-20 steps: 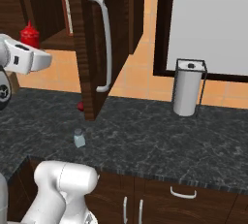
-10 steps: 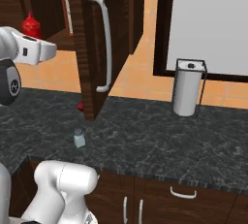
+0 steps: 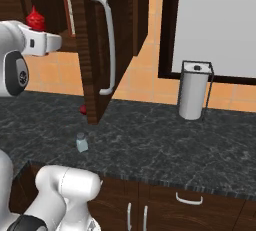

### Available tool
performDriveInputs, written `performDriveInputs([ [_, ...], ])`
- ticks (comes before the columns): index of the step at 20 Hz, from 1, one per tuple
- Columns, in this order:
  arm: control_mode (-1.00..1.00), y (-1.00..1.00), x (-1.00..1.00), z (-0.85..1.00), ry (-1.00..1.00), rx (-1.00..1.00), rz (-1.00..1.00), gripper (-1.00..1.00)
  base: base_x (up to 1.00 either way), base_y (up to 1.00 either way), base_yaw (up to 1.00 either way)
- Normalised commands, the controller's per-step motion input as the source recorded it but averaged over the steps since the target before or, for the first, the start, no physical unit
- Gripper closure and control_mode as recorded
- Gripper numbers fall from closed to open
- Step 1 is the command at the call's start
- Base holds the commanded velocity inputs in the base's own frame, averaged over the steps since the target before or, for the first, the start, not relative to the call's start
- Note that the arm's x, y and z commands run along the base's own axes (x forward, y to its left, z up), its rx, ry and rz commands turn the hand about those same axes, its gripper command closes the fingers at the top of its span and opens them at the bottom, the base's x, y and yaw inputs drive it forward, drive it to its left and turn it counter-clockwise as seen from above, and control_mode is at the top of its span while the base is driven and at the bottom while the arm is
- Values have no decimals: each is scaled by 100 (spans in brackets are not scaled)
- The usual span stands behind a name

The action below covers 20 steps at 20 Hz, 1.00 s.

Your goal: Put the shaker and condiment bottle from the counter next to their counterparts in the cabinet.

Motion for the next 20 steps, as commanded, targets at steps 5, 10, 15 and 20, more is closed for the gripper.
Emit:
performDriveInputs([
  [5, -100, 2, 29, -3, -12, -3, 10, 100, 0, 0, 0],
  [10, -100, 11, 37, -5, -7, -2, 8, 100, 0, 0, 0],
  [15, -100, 25, 35, 0, 0, -2, 0, 100, 0, 0, 0],
  [20, -100, 8, 21, 0, 0, -1, 1, 100, 0, 0, 0],
])
